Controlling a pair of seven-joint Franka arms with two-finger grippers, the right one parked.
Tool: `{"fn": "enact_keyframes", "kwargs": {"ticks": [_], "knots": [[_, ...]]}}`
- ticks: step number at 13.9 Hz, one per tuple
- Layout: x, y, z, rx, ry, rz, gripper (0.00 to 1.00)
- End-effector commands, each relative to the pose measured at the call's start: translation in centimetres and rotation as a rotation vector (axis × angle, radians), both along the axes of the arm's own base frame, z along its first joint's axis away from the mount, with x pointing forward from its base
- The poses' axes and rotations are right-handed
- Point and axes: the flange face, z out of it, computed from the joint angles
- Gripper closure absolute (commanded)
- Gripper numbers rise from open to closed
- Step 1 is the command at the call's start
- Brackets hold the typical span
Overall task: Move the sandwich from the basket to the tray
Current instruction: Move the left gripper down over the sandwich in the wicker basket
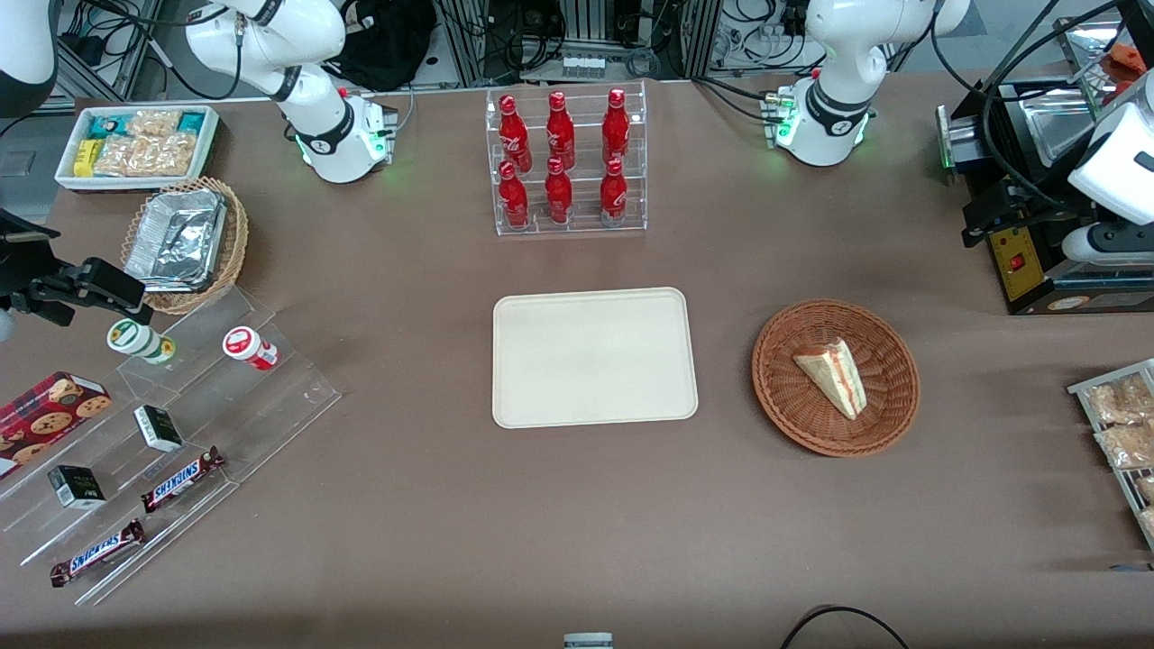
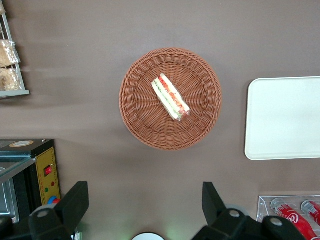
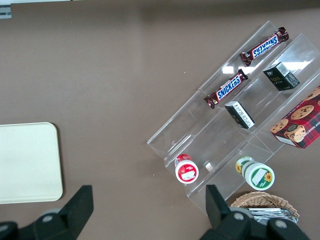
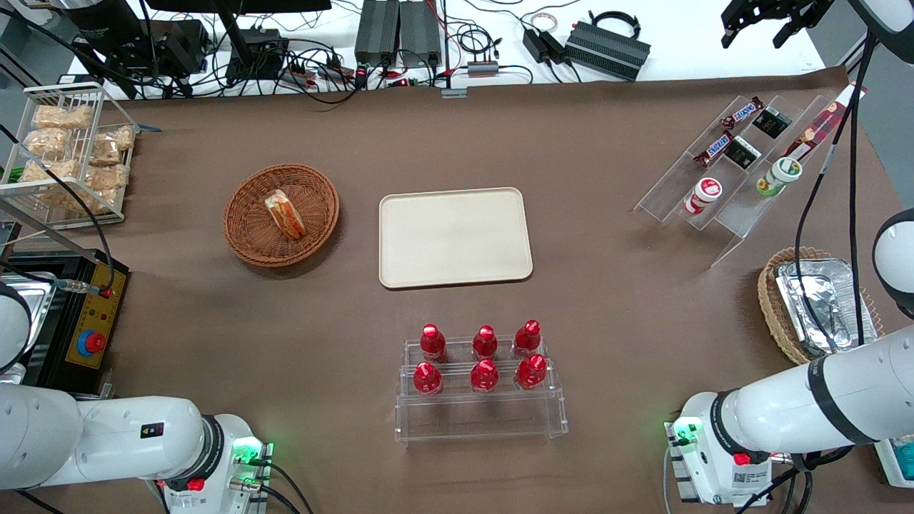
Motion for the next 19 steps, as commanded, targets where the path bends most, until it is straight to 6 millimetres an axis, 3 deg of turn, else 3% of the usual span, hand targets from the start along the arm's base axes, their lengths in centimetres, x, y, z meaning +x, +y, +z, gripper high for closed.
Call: {"fn": "enact_keyframes", "kwargs": {"ticks": [1, 3, 5, 9, 14, 16, 19], "knots": [[-0.7, 0.1, 0.7, 0.010, -0.002, -0.015, 0.00], [-0.3, 0.1, -0.1, 0.011, 0.011, -0.015, 0.00], [0.7, 0.2, -2.2, 0.012, 0.049, -0.005, 0.00], [2.1, -0.7, -11.6, 0.032, 0.045, 0.100, 0.00], [0.2, -4.1, -22.1, 0.031, -0.052, 0.432, 0.00], [-0.9, -5.0, -25.6, 0.011, -0.095, 0.541, 0.00], [-0.9, -6.5, -28.8, 0.011, -0.067, 0.600, 0.00]]}}
